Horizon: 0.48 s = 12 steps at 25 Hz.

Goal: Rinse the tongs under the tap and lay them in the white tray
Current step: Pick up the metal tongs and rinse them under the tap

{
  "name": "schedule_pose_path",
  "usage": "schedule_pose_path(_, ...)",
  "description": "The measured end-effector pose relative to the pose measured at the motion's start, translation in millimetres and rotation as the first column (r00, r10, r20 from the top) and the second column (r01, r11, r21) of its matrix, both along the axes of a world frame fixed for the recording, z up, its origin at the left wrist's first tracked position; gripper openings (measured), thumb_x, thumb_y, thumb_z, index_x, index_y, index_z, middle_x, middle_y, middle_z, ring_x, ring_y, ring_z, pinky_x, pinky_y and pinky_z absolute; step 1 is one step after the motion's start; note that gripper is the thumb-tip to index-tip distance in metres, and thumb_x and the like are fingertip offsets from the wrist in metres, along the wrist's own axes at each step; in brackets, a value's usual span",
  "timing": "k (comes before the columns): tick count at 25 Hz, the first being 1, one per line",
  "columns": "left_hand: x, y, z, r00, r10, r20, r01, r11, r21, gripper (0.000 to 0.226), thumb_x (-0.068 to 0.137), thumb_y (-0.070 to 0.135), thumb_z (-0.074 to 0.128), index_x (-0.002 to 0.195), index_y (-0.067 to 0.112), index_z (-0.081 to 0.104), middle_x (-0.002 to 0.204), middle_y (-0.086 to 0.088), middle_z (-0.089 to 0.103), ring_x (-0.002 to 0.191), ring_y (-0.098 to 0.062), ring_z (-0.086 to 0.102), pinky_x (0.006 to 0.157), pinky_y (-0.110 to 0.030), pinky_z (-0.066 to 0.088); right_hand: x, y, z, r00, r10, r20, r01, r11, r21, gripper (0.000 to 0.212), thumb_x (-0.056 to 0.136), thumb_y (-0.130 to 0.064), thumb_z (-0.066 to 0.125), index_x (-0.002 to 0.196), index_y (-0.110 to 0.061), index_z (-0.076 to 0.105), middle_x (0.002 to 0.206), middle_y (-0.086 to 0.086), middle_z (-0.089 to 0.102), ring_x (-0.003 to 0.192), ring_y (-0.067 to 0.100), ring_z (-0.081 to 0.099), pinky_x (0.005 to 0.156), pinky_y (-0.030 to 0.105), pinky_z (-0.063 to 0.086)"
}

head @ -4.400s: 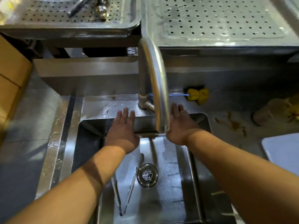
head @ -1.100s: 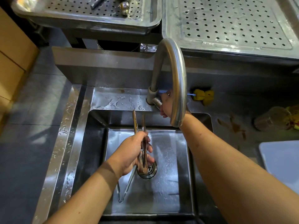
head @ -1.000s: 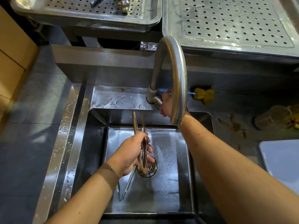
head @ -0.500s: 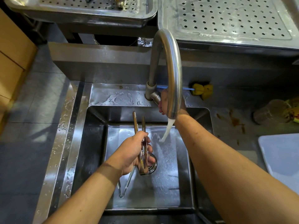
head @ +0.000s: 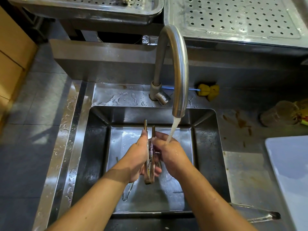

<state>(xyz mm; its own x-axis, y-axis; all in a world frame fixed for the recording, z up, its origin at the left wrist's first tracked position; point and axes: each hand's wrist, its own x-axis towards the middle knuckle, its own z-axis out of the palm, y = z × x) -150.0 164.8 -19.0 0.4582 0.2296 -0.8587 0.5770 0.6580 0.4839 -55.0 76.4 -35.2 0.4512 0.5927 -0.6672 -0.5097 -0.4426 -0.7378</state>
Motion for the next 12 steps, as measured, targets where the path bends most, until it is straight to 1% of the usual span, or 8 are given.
schedule_pose_path(2, -0.6, -2.7, 1.8, 1.000, -0.005, -0.005, 0.005, 1.000, -0.010, 0.085, 0.094, 0.082, 0.026, 0.093, 0.017, 0.080, 0.066, -0.017, 0.069, 0.051, -0.035, 0.068, 0.055, -0.045, 0.062, -2.7, -5.2, 0.3, 0.999, 0.046, 0.028, -0.046, 0.999, 0.002, 0.015, 0.087, -0.020, 0.067, 0.100, -0.021, 0.073, 0.077, 0.008, 0.070, 0.058, 0.020, 0.060, 0.051, 0.032, 0.049)
schedule_pose_path(3, -0.6, -4.9, 3.1, 1.000, -0.012, 0.003, 0.012, 1.000, -0.018, 0.084, 0.095, 0.082, 0.027, 0.095, 0.016, 0.080, 0.067, -0.018, 0.069, 0.052, -0.036, 0.069, 0.055, -0.045, 0.062, -3.9, -6.2, 2.3, 0.997, 0.065, 0.049, -0.064, 0.998, -0.018, 0.017, 0.089, -0.013, 0.063, 0.104, -0.014, 0.071, 0.077, 0.011, 0.068, 0.055, 0.021, 0.059, 0.045, 0.028, 0.047)
schedule_pose_path(5, -0.7, -9.7, 5.2, 1.000, -0.025, 0.007, 0.025, 0.999, -0.038, 0.086, 0.093, 0.082, 0.032, 0.094, 0.008, 0.076, 0.069, -0.019, 0.067, 0.054, -0.037, 0.069, 0.053, -0.043, 0.061, -4.1, -4.0, 5.0, 0.993, 0.053, 0.102, -0.044, 0.994, -0.095, 0.016, 0.092, -0.006, 0.057, 0.104, -0.004, 0.068, 0.069, 0.014, 0.065, 0.046, 0.020, 0.054, 0.040, 0.026, 0.043)
schedule_pose_path(7, 0.3, -17.4, 6.2, 0.999, -0.045, -0.004, 0.045, 0.998, -0.032, 0.087, 0.092, 0.083, 0.034, 0.087, 0.004, 0.071, 0.066, -0.015, 0.065, 0.051, -0.035, 0.069, 0.049, -0.038, 0.058, 0.4, -2.3, 5.2, 0.988, -0.023, 0.150, 0.050, 0.983, -0.178, 0.012, 0.096, -0.009, 0.057, 0.091, -0.006, 0.067, 0.056, 0.010, 0.063, 0.036, 0.022, 0.050, 0.037, 0.027, 0.041)
schedule_pose_path(9, 2.9, -20.9, 6.2, 0.999, -0.049, 0.004, 0.049, 0.999, -0.023, 0.085, 0.094, 0.082, 0.034, 0.088, 0.004, 0.069, 0.064, -0.013, 0.064, 0.049, -0.033, 0.067, 0.049, -0.036, 0.057, 7.0, 3.6, 3.4, 0.971, -0.026, 0.237, 0.085, 0.966, -0.244, 0.019, 0.098, -0.018, 0.059, 0.081, -0.012, 0.064, 0.050, 0.007, 0.062, 0.032, 0.023, 0.050, 0.037, 0.026, 0.040)
schedule_pose_path(10, 4.2, -21.8, 5.9, 0.999, -0.036, 0.009, 0.036, 0.999, -0.016, 0.084, 0.095, 0.080, 0.034, 0.090, 0.004, 0.069, 0.062, -0.012, 0.063, 0.048, -0.032, 0.066, 0.049, -0.037, 0.057, 8.3, 5.5, 1.8, 0.963, 0.004, 0.270, 0.070, 0.962, -0.263, 0.018, 0.096, -0.021, 0.060, 0.081, -0.013, 0.064, 0.052, 0.007, 0.064, 0.033, 0.023, 0.053, 0.038, 0.026, 0.041)
schedule_pose_path(12, 5.2, -21.7, 3.8, 1.000, 0.006, 0.015, -0.005, 1.000, -0.013, 0.083, 0.096, 0.078, 0.035, 0.093, 0.003, 0.070, 0.059, -0.012, 0.062, 0.046, -0.032, 0.064, 0.051, -0.038, 0.057, 7.0, 6.2, -0.5, 0.961, 0.072, 0.267, 0.005, 0.961, -0.277, 0.010, 0.092, -0.021, 0.062, 0.091, -0.013, 0.067, 0.060, 0.007, 0.068, 0.038, 0.019, 0.057, 0.042, 0.027, 0.044)
